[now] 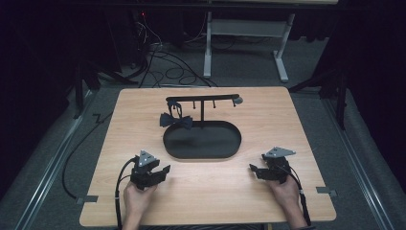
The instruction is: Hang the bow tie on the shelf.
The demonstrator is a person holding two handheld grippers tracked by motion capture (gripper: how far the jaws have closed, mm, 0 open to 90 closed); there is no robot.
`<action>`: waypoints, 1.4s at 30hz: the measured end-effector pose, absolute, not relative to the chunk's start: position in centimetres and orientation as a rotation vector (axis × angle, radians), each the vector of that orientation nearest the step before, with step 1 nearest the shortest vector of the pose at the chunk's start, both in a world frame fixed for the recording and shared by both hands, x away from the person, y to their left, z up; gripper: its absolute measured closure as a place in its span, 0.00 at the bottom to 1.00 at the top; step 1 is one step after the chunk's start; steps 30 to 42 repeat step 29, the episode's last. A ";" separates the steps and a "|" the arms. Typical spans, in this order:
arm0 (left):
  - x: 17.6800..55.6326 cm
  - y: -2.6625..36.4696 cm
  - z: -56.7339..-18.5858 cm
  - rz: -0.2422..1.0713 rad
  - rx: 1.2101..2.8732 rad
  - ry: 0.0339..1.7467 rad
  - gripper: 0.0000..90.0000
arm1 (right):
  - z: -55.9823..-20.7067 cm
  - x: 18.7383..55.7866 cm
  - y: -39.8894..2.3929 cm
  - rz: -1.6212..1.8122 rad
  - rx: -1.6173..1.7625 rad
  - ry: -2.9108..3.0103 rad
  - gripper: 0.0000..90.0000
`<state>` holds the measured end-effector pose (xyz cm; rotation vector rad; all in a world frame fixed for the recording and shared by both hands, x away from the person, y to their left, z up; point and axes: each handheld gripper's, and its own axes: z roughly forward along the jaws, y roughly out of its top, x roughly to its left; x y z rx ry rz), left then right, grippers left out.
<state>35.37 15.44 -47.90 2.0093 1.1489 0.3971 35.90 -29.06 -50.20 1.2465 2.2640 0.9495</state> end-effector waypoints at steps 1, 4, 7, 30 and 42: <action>35.4 15.4 -48.0 0.399 2.012 1.150 0.54 | -50.2 35.9 -29.1 0.950 1.246 2.264 0.35; 35.5 15.3 -48.3 0.399 2.012 1.153 0.54 | -50.2 35.9 -29.1 0.950 1.247 2.264 0.35; 35.5 15.0 -48.5 0.420 2.031 1.159 0.54 | -50.2 35.9 -29.1 0.950 1.247 2.264 0.35; 35.5 14.0 -50.7 0.488 2.052 1.126 0.45 | -50.2 35.9 -29.0 0.951 1.252 2.261 0.35; 35.5 14.0 -50.7 0.488 2.052 1.126 0.45 | -50.2 35.9 -29.0 0.951 1.252 2.261 0.35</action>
